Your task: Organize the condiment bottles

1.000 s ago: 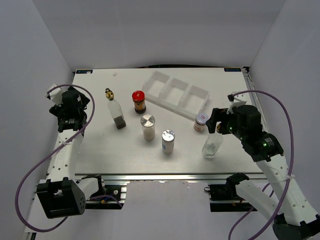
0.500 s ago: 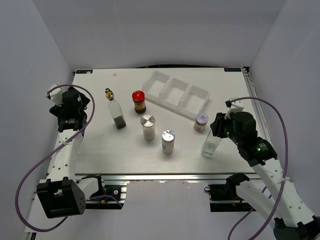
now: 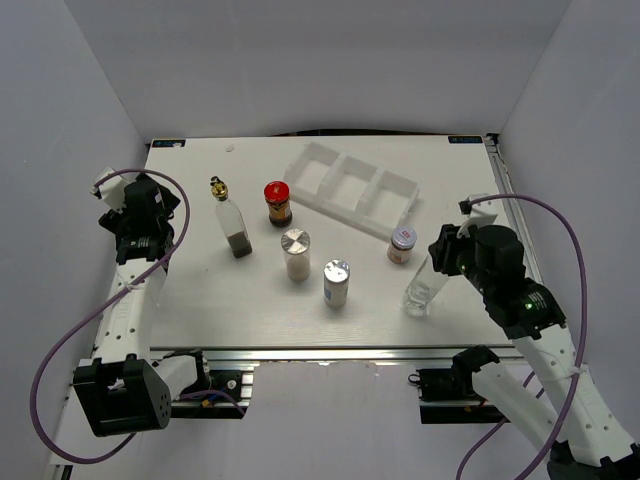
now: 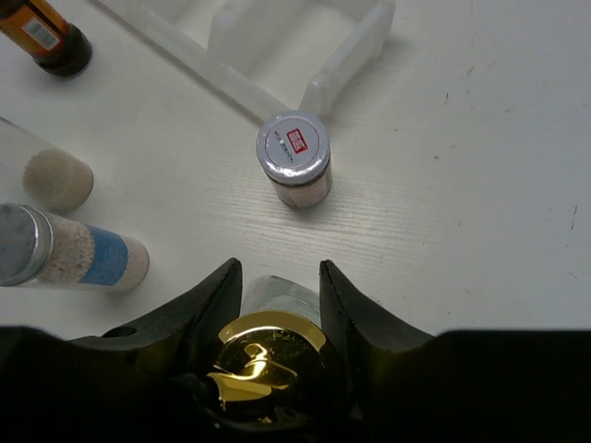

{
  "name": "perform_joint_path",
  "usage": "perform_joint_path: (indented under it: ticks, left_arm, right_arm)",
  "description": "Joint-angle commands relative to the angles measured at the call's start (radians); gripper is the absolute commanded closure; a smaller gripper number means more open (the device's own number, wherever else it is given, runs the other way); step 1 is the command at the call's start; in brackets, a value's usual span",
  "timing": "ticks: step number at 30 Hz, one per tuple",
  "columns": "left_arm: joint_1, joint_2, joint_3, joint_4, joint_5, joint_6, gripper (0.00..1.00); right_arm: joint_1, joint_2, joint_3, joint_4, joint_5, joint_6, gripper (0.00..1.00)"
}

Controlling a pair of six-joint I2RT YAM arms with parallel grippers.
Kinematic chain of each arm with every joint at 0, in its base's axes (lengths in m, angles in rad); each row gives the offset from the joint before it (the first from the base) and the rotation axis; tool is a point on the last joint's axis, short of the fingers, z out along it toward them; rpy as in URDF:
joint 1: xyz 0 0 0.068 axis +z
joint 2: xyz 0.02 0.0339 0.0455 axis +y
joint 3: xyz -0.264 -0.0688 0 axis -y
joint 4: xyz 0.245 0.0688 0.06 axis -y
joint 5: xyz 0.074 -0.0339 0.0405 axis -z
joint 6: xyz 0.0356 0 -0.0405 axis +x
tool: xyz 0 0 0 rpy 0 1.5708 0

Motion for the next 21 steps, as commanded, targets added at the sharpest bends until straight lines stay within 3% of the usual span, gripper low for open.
perform_joint_path:
  ticks: [1,6,11,21]
  left_arm:
    - [-0.001,-0.017,0.009,0.007,-0.016,0.009,0.02]
    - [0.001,-0.011,0.028,0.000,-0.031,0.016,0.02]
    - [0.001,-0.015,0.051,-0.012,-0.048,0.016,0.02]
    - [0.001,-0.017,0.090,-0.042,-0.114,0.010,0.02]
  right_arm:
    - [0.001,-0.003,0.133,0.121,-0.018,-0.013,1.00]
    - [0.002,0.097,0.230,0.152,-0.222,-0.046,1.00]
    - [0.001,0.233,0.373,0.245,-0.327,-0.060,1.00]
    - [0.002,0.580,0.657,0.377,-0.194,-0.141,1.00]
